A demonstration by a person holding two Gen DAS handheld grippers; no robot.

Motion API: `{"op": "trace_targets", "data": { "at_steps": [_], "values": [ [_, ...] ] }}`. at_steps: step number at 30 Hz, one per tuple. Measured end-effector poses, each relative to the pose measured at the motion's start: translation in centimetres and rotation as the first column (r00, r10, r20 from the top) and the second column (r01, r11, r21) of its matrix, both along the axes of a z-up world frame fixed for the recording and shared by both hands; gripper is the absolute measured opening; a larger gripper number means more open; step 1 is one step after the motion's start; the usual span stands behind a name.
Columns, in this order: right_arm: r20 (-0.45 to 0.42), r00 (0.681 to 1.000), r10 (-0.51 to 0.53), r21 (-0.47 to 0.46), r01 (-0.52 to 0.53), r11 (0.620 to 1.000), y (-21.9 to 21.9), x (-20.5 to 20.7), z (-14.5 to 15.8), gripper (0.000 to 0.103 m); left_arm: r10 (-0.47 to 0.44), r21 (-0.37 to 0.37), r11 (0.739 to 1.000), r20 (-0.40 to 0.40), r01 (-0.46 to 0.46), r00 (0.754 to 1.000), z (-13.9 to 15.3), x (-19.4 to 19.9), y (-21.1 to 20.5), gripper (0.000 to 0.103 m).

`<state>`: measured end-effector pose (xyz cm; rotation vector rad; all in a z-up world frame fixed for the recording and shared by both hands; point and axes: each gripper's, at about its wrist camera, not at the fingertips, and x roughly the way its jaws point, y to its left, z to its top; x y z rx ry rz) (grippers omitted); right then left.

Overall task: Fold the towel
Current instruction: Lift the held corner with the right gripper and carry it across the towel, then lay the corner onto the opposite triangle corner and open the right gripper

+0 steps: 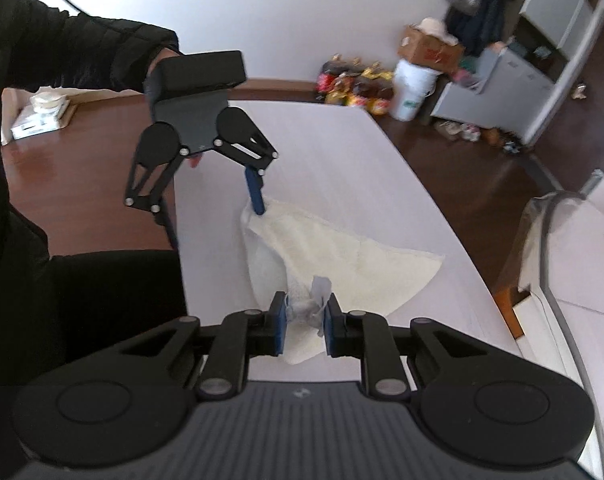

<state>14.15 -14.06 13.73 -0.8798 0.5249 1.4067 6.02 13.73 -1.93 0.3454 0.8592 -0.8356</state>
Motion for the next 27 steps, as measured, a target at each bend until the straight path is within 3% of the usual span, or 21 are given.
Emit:
{"op": "trace_targets", "data": {
  "at_steps": [7,15,21,27],
  "values": [
    [-0.030,0.996,0.080,-0.070,-0.082,0.994,5.4,6.8,-0.7,0.020,0.037,-0.006,0.999,0.023,-0.037,0.999,-0.2,-0.7,-0.2,0.103],
    [-0.117,0.991,0.059,-0.066,-0.067,0.996,10.2,14.0,-3.7,0.020,0.065,-0.037,0.997,0.016,-0.064,0.998,-0.2,-0.9,0.1,0.103],
    [-0.173,0.985,-0.001,-0.084,-0.014,0.996,11.3,17.9,-7.6,0.020,0.103,-0.096,0.990,-0.011,-0.104,0.995,-0.2,-0.5,0.8,0.103],
    [-0.168,0.985,-0.036,-0.065,0.026,0.998,10.7,18.6,-9.2,0.019,0.156,-0.157,0.974,-0.050,-0.162,0.986,-0.1,0.1,1.4,0.103]
  ]
}}
